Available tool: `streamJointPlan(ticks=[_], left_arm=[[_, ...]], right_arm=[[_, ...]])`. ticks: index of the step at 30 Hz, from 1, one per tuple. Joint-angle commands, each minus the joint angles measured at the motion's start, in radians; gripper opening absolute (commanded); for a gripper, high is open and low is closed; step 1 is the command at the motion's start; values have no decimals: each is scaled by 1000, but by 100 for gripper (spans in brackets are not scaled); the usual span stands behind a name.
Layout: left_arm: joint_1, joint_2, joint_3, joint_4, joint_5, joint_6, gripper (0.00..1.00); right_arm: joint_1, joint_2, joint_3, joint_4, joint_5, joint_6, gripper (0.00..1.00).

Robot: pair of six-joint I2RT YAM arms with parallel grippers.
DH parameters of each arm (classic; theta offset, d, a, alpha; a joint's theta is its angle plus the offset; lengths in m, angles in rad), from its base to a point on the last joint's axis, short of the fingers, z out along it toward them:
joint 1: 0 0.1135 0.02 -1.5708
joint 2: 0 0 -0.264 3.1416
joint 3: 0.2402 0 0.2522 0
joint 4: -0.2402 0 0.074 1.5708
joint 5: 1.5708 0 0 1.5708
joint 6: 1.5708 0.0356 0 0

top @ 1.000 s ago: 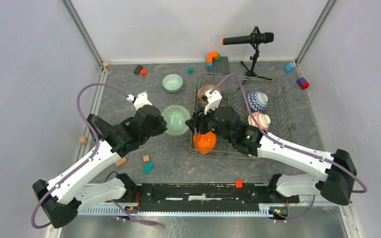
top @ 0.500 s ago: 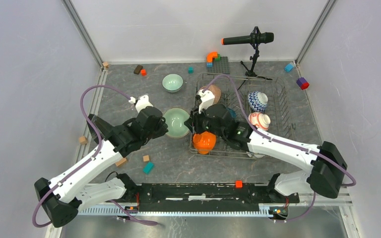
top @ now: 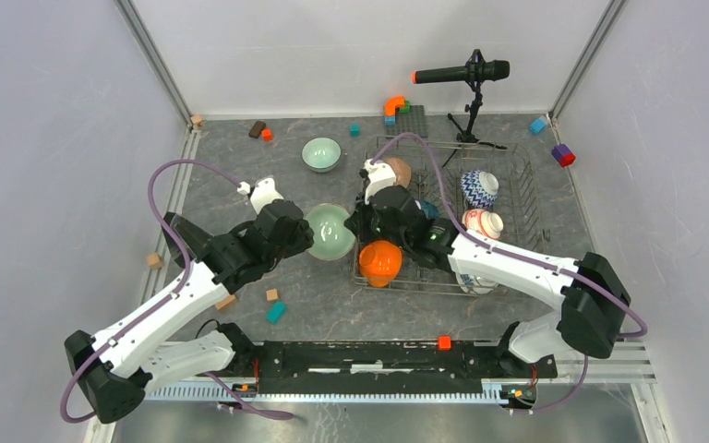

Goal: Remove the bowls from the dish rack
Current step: Place the bowl at the center of the board.

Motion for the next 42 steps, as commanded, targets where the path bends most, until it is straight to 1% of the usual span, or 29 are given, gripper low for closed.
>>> streamJointPlan(ticks=[1,3,7,10,12,16,19,21,23,27,33,35,37,40,42], left_arm=[[5,-13,32,24,-52,34,46],[5,-15,36,11,-65,52,48],[5,-13,37,-1,-69,95,47],[5,2,31,-1,-34,118,41],[4,13,27,2,4,132,40],[5,23,9,24,78,154,40],[5,19,-11,59,129,169,44],[4,16,-31,83,142,183,45],[4,22,-44,95,136,192,45],[5,46,-67,107,132,190,38],[5,62,-78,113,124,182,20],[5,55,-77,113,112,181,18],[5,47,-73,105,97,177,20],[5,41,-60,85,84,176,38],[5,30,-55,78,77,176,44]], right_arm=[[-2,2,58,-29,-19,-35,0],[-7,3,59,-32,-20,-35,0],[-16,7,58,-28,-23,-34,0],[-19,7,54,-19,-25,-30,0],[-22,8,50,-16,-24,-28,0],[-25,7,46,-7,-31,-26,0],[-28,7,38,3,-37,-23,0],[-28,7,27,19,-39,-19,0],[-28,9,18,36,-47,-16,0],[-27,12,-1,67,-55,-15,0],[-28,4,-20,91,-56,-19,0],[-27,3,-22,89,-54,-22,0],[-27,1,-23,88,-53,-25,0],[-27,-5,-31,88,-45,-28,0],[-27,-7,-31,87,-41,-32,0]])
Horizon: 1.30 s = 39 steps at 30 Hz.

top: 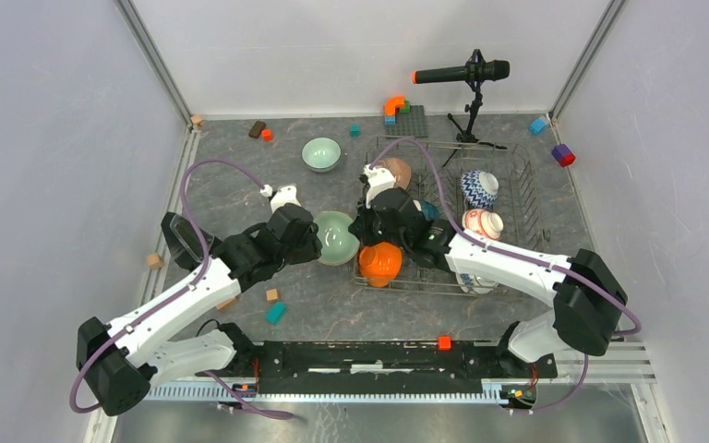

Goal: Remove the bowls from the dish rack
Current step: Place the bowl at the center of the board.

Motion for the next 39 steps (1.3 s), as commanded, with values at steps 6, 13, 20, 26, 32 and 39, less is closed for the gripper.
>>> streamJointPlan(ticks=[6,13,20,26,32,39], left_arm=[[0,-44,19,3,-42,25,44],[0,-33,19,4,-32,28,13],[3,-11,94,-18,-106,78,2],[89,64,218,-36,-129,116,2],[266,183,316,0,-121,129,2],[462,346,355,109,-21,23,2]], right_arm=[[-4,-33,8,103,7,-3,0],[-5,-34,3,105,4,-8,0],[-6,-96,-26,125,-42,-73,32],[-7,-220,-36,2,3,-174,78],[-7,-489,-249,20,44,-271,79],[-7,-879,-591,107,142,-279,78]])
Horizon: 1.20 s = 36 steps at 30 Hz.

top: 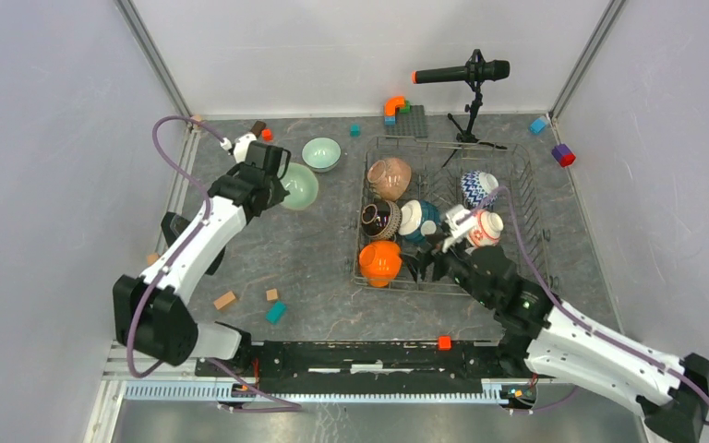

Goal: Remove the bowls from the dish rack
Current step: Place the bowl at the center of the board.

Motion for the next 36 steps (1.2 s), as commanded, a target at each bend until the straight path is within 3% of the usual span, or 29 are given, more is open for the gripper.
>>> streamJointPlan(ticks=[1,7,11,18,26,32,36], left_arm=[[94,64,53,158,64,-73,2],[121,71,31,284,111,-18,2],[150,25,-19,351,219,-48,2],[151,-15,-82,377,187,-78,2],[107,11,-117,352,124,-149,2],[97,69,-107,331,122,-175,2],[105,113,-26,255,164,-166,2]], right_arm=[[-2,-202,-149,69,84,-35,78],[-2,-445,-278,118,128,-93,78],[-2,-523,-259,9,152,-146,78],[-1,-618,-267,-27,180,-175,79],[-1,-623,-302,157,187,-256,78],[-2,-570,-269,-33,249,-164,77],[-2,-539,-307,55,224,-184,78]])
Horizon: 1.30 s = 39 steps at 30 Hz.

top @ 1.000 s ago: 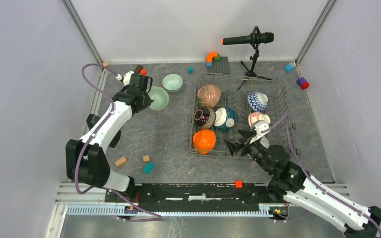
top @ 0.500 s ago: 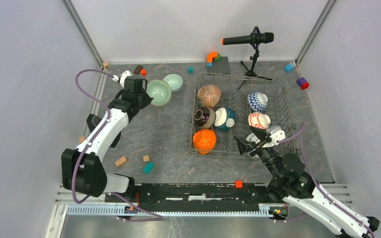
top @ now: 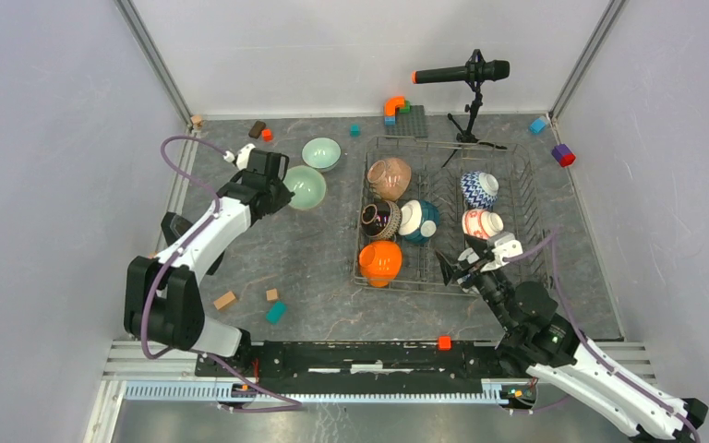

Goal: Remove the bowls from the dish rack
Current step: Place the bowl at the center of the board.

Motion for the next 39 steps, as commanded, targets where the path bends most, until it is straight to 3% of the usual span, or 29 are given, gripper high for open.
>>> streamJointPlan(ticks=[1,4,8,11,13,17,22,25,32,39], left_arm=[[14,18,116,0,41,-49,2],[60,-9,130,25,157,-53,2],[86,-64,99,34,105,-31,2],[145,-77,69,94,210,-59,2],[157,-82,61,84,157,-38,2],[157,-96,60,122,117,64,2],[158,-48,56,147,9,104,2],[159,52,166,92,12,87,2],[177,308,424,-23,32,46,2],[280,429,419,34,117,-60,2]], right_arm=[[-1,38,-36,114,-27,-25,78],[-1,67,-94,282,-85,-151,80],[-1,34,-144,458,-6,-69,82],[-1,-30,-176,507,-40,-32,82],[-2,-46,-151,477,-168,-154,85],[0,-19,-68,350,-146,-200,89],[-2,-75,6,257,-15,-19,89],[-1,-88,23,162,57,106,89],[0,-44,-66,197,84,124,90],[-1,-11,-100,255,73,122,91]])
